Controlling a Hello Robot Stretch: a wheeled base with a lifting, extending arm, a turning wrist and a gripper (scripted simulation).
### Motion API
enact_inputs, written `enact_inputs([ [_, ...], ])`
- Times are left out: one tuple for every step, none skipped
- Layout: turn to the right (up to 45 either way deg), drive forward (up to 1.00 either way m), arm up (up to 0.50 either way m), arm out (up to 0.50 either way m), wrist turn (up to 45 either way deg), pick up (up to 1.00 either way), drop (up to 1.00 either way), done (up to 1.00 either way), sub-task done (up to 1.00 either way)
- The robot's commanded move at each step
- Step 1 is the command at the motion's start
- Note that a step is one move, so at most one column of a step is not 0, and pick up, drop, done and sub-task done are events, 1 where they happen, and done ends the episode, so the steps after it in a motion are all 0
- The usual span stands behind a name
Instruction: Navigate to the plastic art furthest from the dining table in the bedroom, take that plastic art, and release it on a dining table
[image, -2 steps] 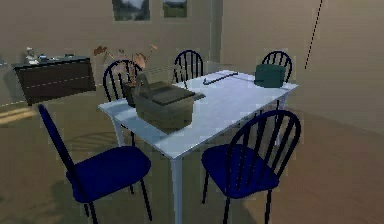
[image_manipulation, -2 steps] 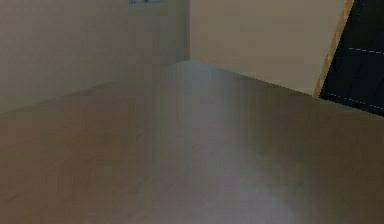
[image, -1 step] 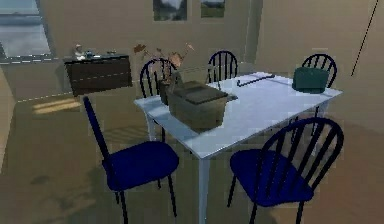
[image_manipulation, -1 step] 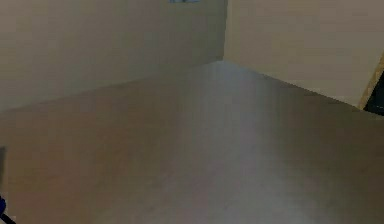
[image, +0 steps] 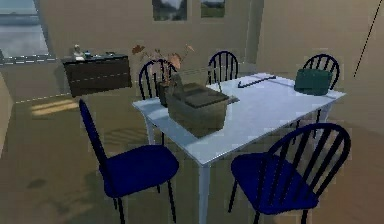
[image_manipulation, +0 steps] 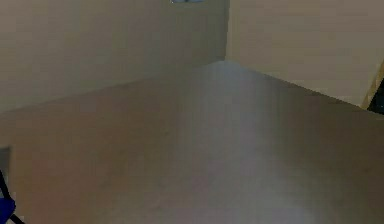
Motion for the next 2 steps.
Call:
enact_inputs([
  [21.0, 0.00, 0.00, 0.00, 0.0, 0.00, 0.00, 0.00, 0.00],
  [0.0, 0.30, 0.00, 0.00, 0.0, 0.00, 0.00, 0.00, 0.00],
])
